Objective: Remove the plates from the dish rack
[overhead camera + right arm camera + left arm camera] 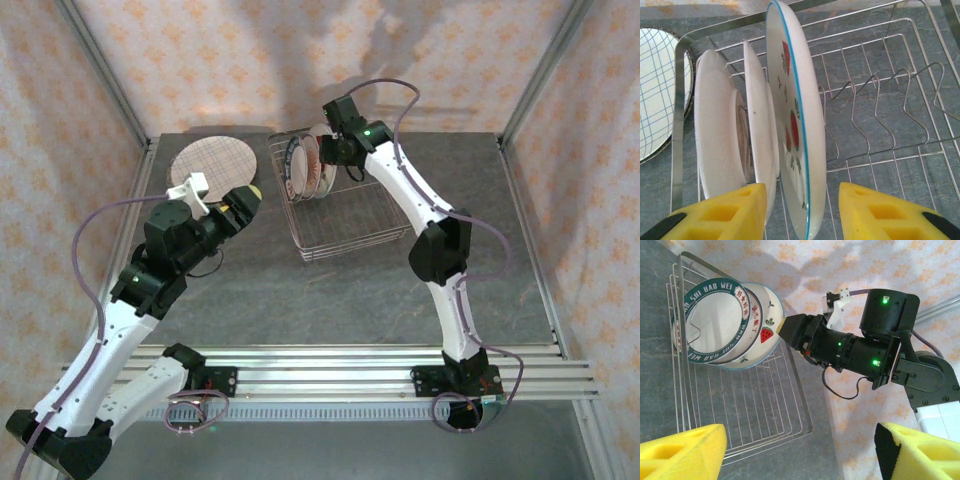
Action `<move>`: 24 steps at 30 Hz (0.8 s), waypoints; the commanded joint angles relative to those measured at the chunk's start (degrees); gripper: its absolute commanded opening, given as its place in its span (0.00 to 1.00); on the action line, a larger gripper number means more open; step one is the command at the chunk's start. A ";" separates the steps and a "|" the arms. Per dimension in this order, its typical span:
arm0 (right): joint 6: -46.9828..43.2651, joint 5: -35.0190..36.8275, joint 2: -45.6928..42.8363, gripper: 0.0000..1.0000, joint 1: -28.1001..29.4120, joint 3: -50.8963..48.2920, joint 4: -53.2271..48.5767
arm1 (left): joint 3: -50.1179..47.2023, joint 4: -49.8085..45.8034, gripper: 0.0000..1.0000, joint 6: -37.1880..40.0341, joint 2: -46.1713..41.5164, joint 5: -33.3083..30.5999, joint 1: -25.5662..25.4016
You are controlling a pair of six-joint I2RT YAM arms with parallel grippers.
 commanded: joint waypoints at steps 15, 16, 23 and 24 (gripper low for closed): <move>-1.60 -1.24 5.39 0.39 -1.05 5.50 0.59 | 6.54 -3.25 0.78 6.61 -1.86 -5.64 -1.53; -1.49 -1.36 5.75 0.39 -1.08 5.71 0.57 | 6.63 -3.64 0.78 6.88 -2.19 -6.37 -1.53; -1.38 -1.50 7.27 0.35 -1.39 7.32 0.46 | 7.23 -2.63 0.78 9.54 -3.15 -7.85 -1.53; -1.35 -1.65 7.46 0.33 -1.50 7.56 0.49 | 7.20 -2.31 0.77 9.62 -3.19 -7.89 -1.53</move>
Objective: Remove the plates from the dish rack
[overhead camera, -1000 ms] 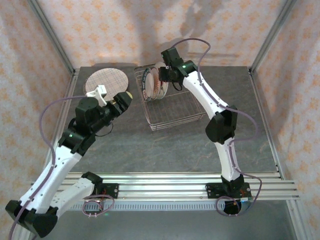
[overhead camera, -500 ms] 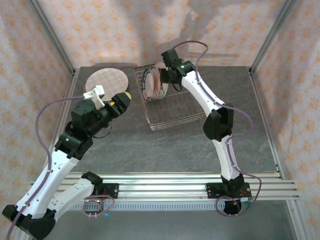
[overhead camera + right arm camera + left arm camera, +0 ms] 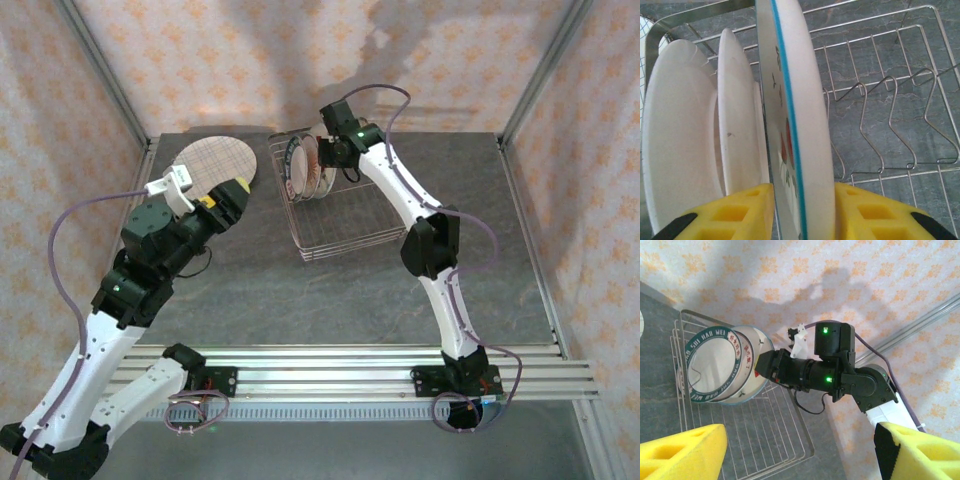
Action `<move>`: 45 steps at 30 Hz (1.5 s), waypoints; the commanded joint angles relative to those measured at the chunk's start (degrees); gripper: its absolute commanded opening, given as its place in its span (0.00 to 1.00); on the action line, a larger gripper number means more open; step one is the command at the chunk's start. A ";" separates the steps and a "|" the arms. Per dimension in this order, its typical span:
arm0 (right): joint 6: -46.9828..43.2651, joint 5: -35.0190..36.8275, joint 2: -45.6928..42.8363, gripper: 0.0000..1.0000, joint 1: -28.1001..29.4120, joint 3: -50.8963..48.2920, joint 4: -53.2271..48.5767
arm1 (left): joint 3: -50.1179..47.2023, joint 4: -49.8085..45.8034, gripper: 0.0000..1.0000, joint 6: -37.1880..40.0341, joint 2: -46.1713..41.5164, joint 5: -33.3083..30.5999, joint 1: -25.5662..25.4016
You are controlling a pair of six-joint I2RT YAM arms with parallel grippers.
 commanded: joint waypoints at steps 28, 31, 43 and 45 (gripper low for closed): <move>-2.83 11.47 2.17 0.00 2.41 9.25 -1.40 | -1.38 4.68 0.76 1.15 -0.46 -5.00 -0.38; -3.01 17.12 1.76 0.00 3.74 10.59 -2.38 | -1.38 4.73 0.76 1.14 -0.46 -5.00 -0.40; -3.72 23.84 -0.96 0.00 5.48 11.73 -3.89 | -1.84 4.90 0.76 0.88 -0.37 -5.17 -0.40; -3.95 25.27 -1.31 0.00 5.73 11.79 -4.09 | -2.06 5.24 0.76 0.73 -0.28 -5.06 -0.40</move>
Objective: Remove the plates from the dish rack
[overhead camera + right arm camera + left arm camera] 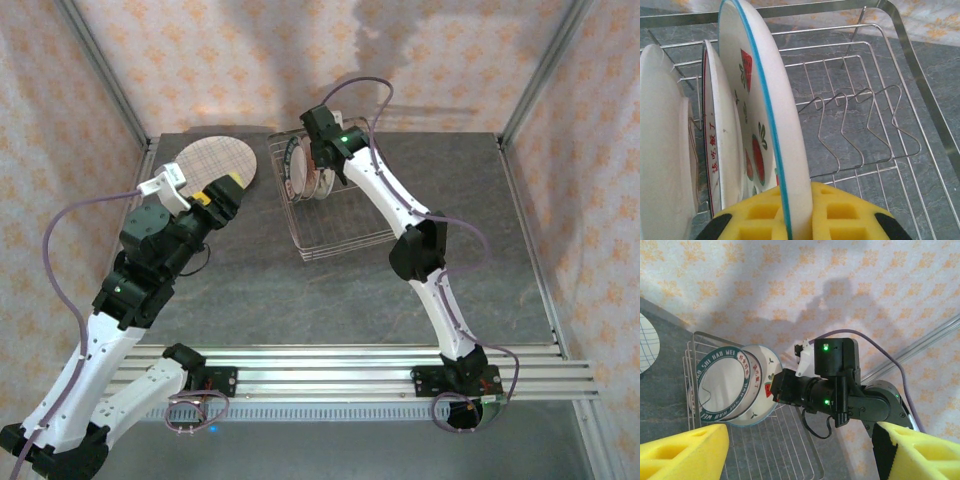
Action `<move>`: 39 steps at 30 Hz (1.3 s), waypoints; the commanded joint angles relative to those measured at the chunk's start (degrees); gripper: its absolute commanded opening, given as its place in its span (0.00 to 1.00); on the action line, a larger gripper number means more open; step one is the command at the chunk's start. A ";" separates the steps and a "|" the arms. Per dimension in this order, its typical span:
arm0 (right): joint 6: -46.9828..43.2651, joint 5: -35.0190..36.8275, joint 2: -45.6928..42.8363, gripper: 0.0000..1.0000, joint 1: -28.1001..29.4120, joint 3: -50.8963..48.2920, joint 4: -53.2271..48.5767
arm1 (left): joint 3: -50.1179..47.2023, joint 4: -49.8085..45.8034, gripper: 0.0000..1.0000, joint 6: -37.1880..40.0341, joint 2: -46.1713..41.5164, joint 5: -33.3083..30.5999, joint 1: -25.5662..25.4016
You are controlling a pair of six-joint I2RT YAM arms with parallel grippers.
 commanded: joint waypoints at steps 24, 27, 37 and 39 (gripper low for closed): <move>0.64 13.29 -12.83 0.00 1.01 3.63 0.14 | -0.83 3.19 0.76 -1.10 -0.17 -0.43 -0.40; 0.62 14.58 -14.58 0.00 0.97 3.66 -0.68 | -0.84 3.84 0.76 -1.46 0.24 -0.01 -0.40; 2.23 15.93 -22.15 0.00 0.75 3.20 -5.31 | -0.22 8.54 0.77 -4.28 5.52 5.41 -0.40; 3.94 14.73 -24.05 0.00 0.08 2.56 -6.54 | 0.39 8.78 0.77 -5.43 7.88 7.25 -0.40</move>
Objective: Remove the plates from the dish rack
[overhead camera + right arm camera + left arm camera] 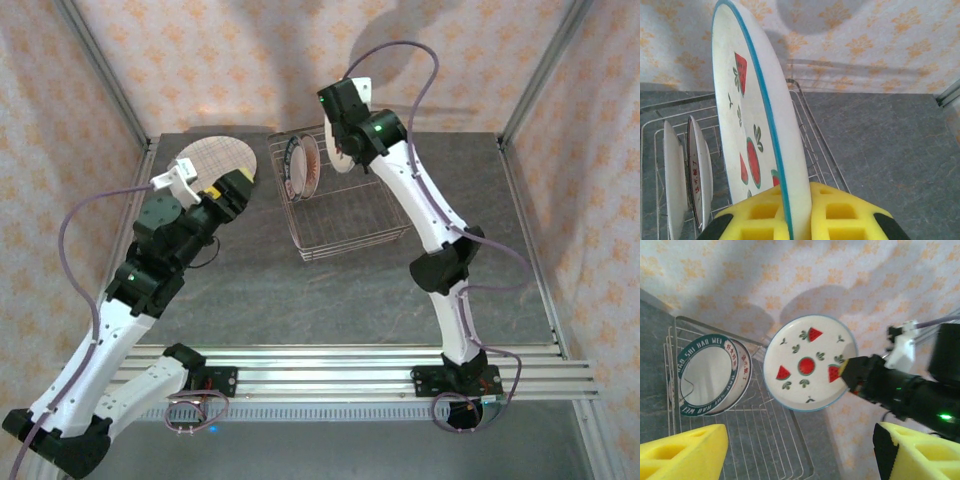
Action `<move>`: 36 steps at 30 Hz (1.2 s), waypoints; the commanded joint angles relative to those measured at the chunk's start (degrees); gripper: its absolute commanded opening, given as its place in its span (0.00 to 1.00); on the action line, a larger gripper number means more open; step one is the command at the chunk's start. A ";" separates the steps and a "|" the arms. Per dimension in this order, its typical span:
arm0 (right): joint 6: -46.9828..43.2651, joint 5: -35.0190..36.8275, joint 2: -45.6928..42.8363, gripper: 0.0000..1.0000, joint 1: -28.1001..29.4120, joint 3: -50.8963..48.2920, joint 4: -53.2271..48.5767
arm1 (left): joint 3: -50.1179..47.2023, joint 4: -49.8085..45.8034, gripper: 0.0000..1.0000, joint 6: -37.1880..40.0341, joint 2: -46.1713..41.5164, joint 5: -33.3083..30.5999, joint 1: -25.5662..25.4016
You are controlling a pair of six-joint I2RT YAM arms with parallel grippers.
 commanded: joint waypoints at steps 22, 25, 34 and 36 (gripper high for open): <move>20.68 -19.35 -24.79 0.00 -11.36 -8.89 -5.39 | 6.80 30.74 0.75 -28.70 33.10 24.51 -5.86; 22.05 -23.39 -27.43 0.00 -12.59 -12.61 -3.47 | 8.60 36.01 0.73 -33.83 37.86 27.84 -6.63; 25.28 -34.04 -33.84 0.00 -16.44 -23.92 2.31 | 14.04 36.94 0.68 -36.57 44.29 31.41 -7.55; 26.38 -36.34 -35.15 0.00 -17.47 -26.55 4.17 | 14.34 38.03 0.64 -37.33 45.05 31.40 -7.62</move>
